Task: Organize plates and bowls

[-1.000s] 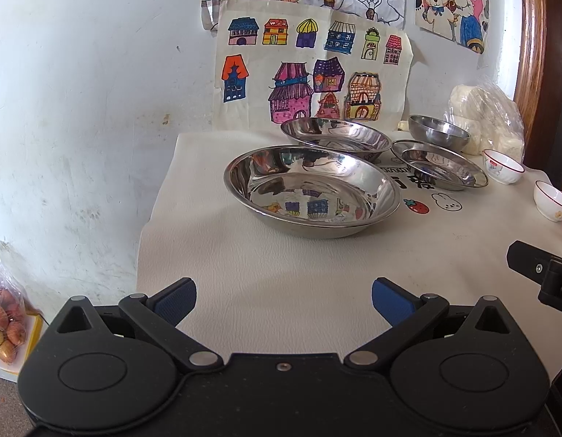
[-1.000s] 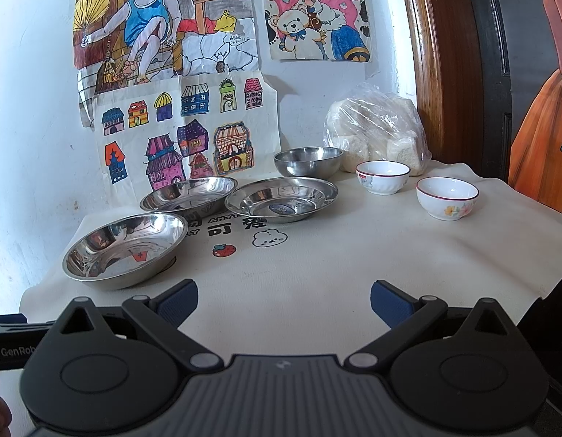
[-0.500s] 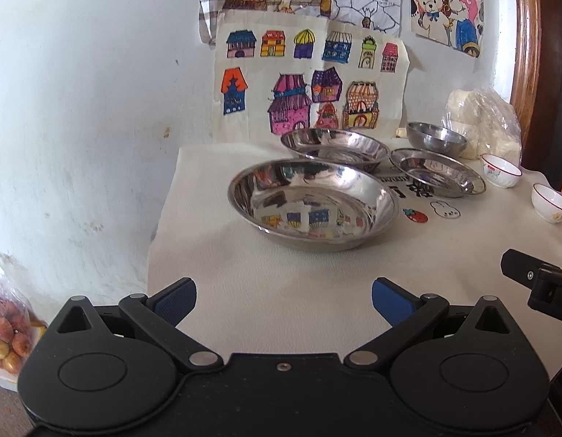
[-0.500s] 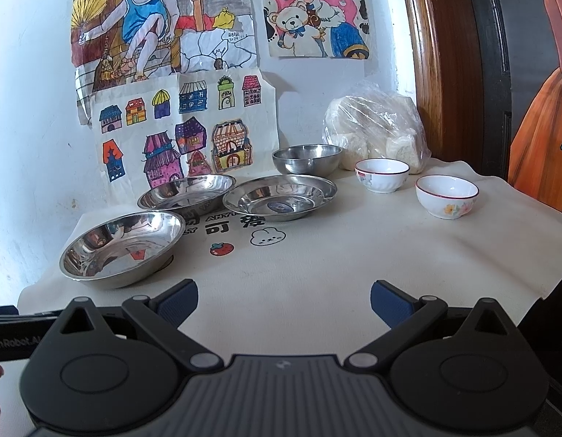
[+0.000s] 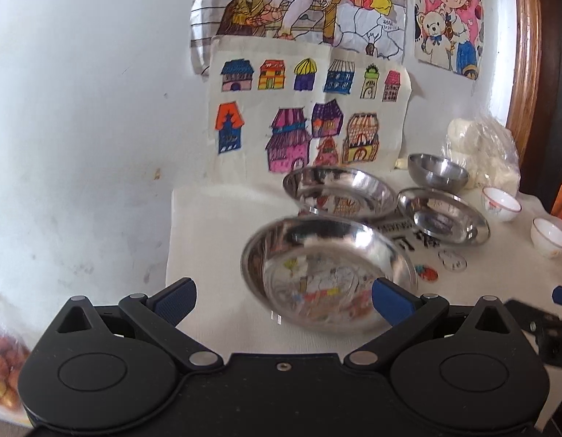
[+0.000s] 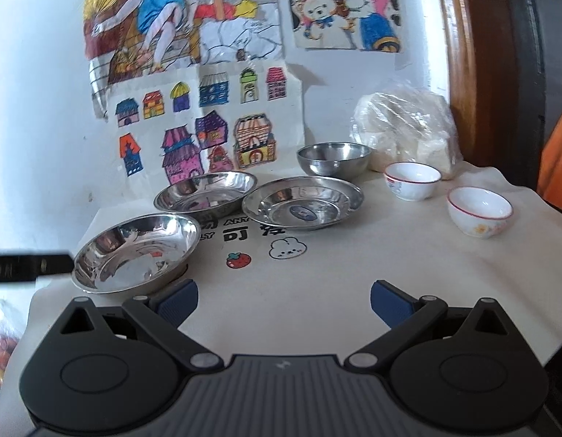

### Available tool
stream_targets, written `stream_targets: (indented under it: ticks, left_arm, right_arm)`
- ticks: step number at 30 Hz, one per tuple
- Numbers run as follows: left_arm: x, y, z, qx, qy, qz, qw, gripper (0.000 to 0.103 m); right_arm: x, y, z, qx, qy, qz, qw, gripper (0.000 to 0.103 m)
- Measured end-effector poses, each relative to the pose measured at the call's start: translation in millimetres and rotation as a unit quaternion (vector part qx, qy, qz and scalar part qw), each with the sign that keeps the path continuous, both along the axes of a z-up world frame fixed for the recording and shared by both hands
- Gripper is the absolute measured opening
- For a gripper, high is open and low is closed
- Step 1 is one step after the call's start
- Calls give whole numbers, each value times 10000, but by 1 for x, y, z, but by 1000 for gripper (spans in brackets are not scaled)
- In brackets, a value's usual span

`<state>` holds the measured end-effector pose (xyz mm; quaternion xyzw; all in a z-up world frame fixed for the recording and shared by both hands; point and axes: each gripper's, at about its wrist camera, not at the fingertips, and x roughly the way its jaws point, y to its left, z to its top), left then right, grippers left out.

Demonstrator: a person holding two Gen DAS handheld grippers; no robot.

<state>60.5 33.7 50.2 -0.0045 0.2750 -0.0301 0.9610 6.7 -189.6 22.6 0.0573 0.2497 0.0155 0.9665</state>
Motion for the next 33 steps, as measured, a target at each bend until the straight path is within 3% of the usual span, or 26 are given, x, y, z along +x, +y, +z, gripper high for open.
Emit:
stream_targets:
  ticks: [6, 12, 24, 33]
  left_arm:
    - [44, 15, 6, -130, 264, -279, 9992, 102]
    - [79, 26, 5, 113, 386, -449, 9982, 102]
    - [149, 26, 11, 157, 269, -416, 9986, 102]
    - [196, 27, -5, -442, 764, -173, 9959, 102]
  right_arm:
    - [21, 2, 9, 107, 45, 166, 9998, 103]
    - [44, 10, 13, -38, 117, 296, 9995, 103]
    - [110, 17, 23, 84, 255, 755, 9968, 103]
    - [192, 15, 28, -63, 326, 1215, 9920, 103]
